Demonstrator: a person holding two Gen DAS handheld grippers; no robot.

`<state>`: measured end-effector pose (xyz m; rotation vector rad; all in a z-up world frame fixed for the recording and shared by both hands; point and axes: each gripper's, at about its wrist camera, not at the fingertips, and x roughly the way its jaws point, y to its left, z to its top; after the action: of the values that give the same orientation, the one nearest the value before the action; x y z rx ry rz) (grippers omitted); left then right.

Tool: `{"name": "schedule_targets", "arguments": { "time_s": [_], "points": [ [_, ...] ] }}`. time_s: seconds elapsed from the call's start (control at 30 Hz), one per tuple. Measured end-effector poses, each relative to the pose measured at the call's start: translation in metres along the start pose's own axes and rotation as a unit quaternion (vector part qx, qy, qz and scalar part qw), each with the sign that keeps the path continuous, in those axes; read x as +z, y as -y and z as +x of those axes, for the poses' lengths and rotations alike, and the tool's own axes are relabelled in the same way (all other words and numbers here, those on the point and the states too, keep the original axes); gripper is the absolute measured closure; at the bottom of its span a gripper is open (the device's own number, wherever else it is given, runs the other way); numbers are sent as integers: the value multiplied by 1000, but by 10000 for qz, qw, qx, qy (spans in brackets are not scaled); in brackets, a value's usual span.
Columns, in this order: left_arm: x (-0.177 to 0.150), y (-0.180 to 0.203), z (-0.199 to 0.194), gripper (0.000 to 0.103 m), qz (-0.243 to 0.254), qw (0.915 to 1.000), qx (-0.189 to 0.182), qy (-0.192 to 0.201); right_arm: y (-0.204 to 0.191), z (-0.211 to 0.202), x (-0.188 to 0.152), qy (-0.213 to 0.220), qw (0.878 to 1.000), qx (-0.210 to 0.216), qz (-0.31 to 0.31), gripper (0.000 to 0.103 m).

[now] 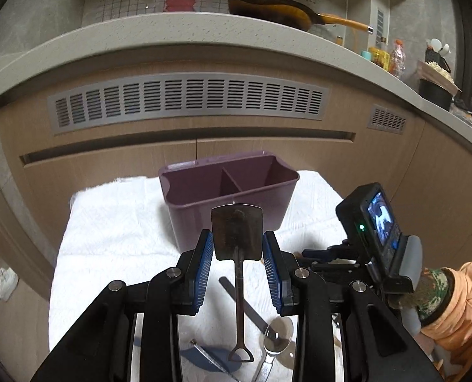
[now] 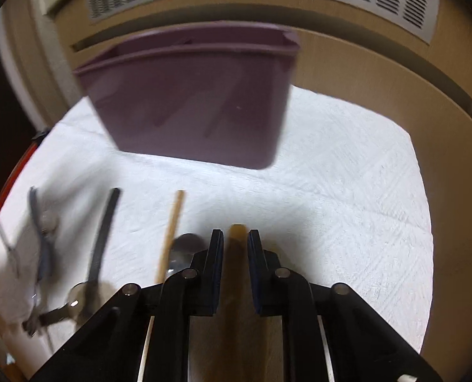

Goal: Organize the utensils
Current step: 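Drop the metal shovel into the holder with the left tool while the right tool drops the wooden spoon in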

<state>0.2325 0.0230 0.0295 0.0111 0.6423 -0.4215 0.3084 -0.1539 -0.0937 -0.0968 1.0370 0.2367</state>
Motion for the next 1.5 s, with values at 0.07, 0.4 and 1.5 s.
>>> {"name": "schedule_targets", "arguments": {
  "time_s": [0.07, 0.4, 1.5],
  "points": [
    [-4, -3, 2, 70, -106, 9999, 0, -53, -1, 0, -1, 67, 10000, 7, -58, 87],
    [-21, -6, 2, 70, -388, 9990, 39, -215, -2, -45, -8, 458, 9985, 310, -20, 91],
    [159, -26, 52, 70, -174, 9862, 483, 1573, 2, -186, 163, 2849, 9567, 231, -541, 91]
  ]
}}
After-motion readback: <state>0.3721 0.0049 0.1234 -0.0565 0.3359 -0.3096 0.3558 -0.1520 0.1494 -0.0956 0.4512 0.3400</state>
